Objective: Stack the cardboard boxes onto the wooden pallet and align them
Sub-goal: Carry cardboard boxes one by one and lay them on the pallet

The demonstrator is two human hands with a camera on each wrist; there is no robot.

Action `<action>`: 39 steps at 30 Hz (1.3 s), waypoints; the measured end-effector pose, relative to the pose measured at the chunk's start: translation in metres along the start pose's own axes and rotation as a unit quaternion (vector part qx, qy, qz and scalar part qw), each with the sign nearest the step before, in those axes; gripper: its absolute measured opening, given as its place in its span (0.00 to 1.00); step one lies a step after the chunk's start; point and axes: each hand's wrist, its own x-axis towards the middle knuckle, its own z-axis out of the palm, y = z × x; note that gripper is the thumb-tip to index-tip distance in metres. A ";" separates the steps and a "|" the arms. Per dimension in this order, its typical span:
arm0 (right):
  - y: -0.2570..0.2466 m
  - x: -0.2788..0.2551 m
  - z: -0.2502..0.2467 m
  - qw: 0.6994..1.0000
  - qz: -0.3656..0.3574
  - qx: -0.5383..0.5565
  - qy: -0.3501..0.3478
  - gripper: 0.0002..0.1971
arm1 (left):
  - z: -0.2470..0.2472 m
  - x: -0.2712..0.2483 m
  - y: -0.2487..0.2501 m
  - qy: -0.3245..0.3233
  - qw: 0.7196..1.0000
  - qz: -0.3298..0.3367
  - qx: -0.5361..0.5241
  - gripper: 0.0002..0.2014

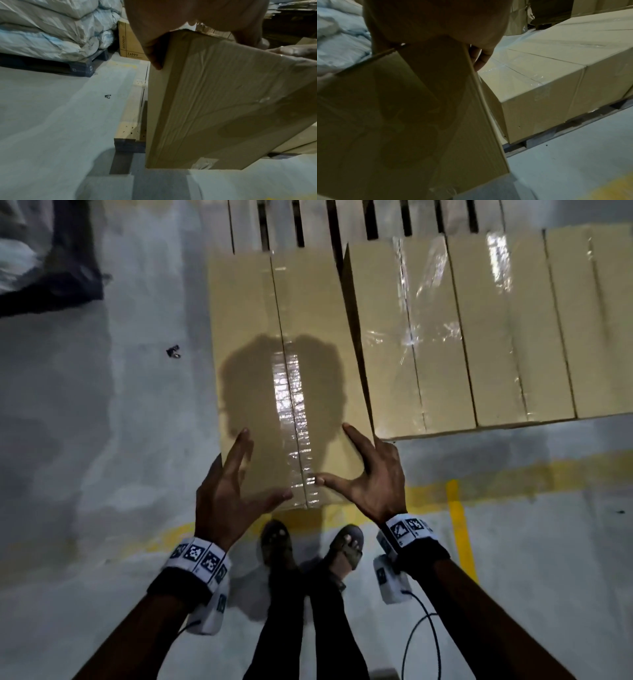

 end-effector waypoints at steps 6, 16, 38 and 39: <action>0.056 0.036 0.040 0.999 -0.012 -0.036 0.011 0.54 | 0.075 0.039 -0.052 -0.039 0.998 0.037 0.033 0.56; 0.105 0.051 0.064 0.994 -0.012 -0.110 -0.010 0.58 | 0.131 0.052 -0.069 -0.080 0.996 -0.008 -0.024 0.56; 0.138 0.025 0.063 0.914 -0.127 -0.375 -0.092 0.57 | 0.143 0.049 -0.093 -0.206 0.978 -0.008 0.043 0.70; 0.138 0.028 0.062 0.912 -0.123 -0.378 -0.100 0.58 | 0.145 0.051 -0.094 -0.199 0.979 -0.010 0.040 0.71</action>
